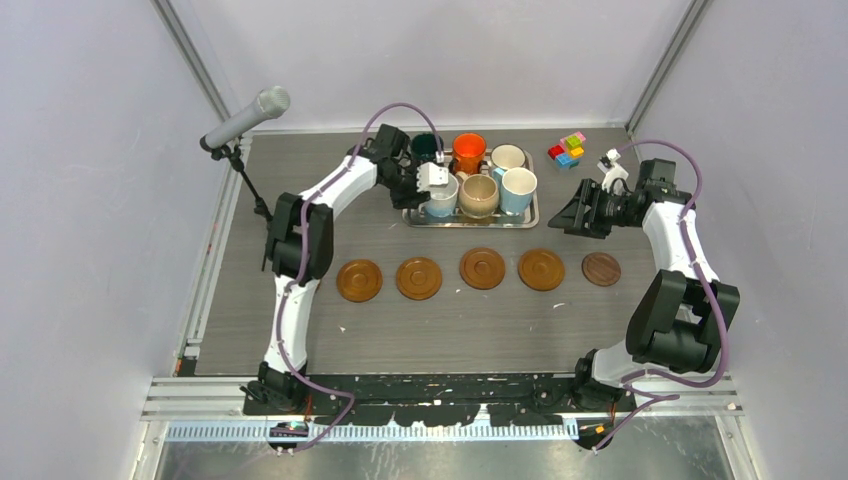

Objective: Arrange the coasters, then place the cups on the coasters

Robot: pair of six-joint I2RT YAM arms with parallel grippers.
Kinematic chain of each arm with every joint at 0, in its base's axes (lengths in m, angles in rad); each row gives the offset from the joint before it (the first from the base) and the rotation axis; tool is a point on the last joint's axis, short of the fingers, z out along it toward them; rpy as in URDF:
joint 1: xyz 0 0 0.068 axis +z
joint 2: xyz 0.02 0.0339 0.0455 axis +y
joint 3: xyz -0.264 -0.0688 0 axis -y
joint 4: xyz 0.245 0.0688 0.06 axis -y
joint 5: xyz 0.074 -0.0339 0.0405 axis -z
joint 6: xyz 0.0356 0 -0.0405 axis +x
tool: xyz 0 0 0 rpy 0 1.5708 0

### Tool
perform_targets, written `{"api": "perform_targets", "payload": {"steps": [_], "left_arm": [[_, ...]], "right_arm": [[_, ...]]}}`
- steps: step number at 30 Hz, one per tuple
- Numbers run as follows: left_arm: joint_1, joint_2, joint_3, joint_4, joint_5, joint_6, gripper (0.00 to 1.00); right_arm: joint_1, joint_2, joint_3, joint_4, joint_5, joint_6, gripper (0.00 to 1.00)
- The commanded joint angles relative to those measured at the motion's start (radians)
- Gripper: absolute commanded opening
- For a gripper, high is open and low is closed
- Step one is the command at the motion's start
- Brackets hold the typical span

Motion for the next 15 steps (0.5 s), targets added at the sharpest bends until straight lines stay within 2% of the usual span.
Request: {"api": "perform_targets", "payload": {"steps": [1,5,10,13,15], "left_arm": [[-0.017,0.017,0.065,0.011,-0.028,-0.133,0.53],[-0.023,0.045,0.099,0.012,-0.036,-0.201,0.48],[-0.032,0.049,0.081,0.035,-0.039,-0.218,0.4],[-0.032,0.041,0.074,0.036,-0.039,-0.229,0.28],[-0.032,0.027,0.063,0.035,-0.037,-0.24,0.13]], "right_arm": [[-0.006,0.001,0.003,0.023,-0.023,0.008,0.63],[-0.008,0.0,0.003,0.023,-0.023,0.008,0.63],[-0.01,0.002,0.004,0.023,-0.023,0.008,0.63],[-0.011,0.002,0.004,0.022,-0.023,0.008,0.63],[-0.011,0.001,0.004,0.023,-0.025,0.008,0.63]]}}
